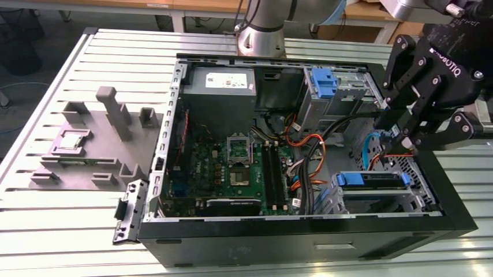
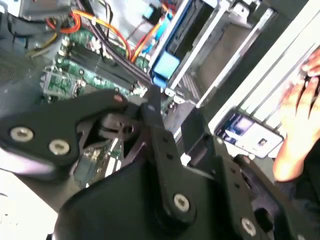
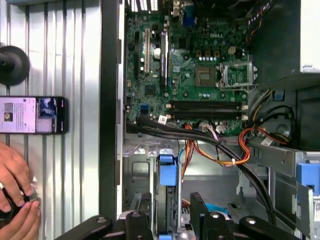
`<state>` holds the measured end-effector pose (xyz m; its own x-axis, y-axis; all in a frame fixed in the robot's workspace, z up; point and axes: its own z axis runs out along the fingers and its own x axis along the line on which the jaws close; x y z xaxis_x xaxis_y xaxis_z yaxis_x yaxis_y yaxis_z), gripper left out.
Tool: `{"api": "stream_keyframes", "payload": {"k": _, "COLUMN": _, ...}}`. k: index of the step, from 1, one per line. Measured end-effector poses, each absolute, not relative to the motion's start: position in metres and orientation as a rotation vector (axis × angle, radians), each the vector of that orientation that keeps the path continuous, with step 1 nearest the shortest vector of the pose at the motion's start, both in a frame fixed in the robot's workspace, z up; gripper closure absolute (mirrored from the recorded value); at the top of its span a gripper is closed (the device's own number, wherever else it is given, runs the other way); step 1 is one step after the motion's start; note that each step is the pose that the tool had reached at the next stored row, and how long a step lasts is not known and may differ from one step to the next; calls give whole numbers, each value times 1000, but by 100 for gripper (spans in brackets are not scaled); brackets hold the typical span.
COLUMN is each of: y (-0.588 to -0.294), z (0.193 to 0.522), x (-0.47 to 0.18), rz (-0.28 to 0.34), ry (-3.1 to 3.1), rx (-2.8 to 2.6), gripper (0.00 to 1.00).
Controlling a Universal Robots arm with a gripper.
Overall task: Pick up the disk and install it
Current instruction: 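Insert the disk into the insertion slot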
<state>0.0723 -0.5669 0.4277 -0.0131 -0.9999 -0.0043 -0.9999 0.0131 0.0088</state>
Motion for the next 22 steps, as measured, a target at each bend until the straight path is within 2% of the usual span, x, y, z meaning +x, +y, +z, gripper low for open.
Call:
{"api": "stream_keyframes", "payload": {"k": 6, "y": -567, "z": 417, "x": 72, "rz": -13, "ry": -2234, "rx": 2205, "gripper": 58}}
{"api": "stream_keyframes", "payload": {"k": 8, "y": -567, "z": 413, "x": 72, "rz": -12, "ry": -2234, "rx": 2205, "gripper": 70}}
{"api": "stream_keyframes", "payload": {"k": 9, "y": -567, "z": 412, "x": 72, "rz": -12, "ry": -2234, "rx": 2205, "gripper": 70}}
{"api": "stream_keyframes", "payload": {"k": 11, "y": -567, "z": 408, "x": 72, "rz": -11, "ry": -2234, "rx": 2205, "gripper": 82}}
{"api": "stream_keyframes", "payload": {"k": 12, "y": -567, "z": 406, "x": 72, "rz": -11, "ry": -2235, "rx": 2205, "gripper": 82}}
{"api": "stream_keyframes", "payload": {"k": 14, "y": -567, "z": 402, "x": 72, "rz": -11, "ry": -2235, "rx": 2205, "gripper": 90}}
{"api": "stream_keyframes", "payload": {"k": 22, "y": -567, "z": 388, "x": 72, "rz": -11, "ry": -2235, "rx": 2205, "gripper": 90}}
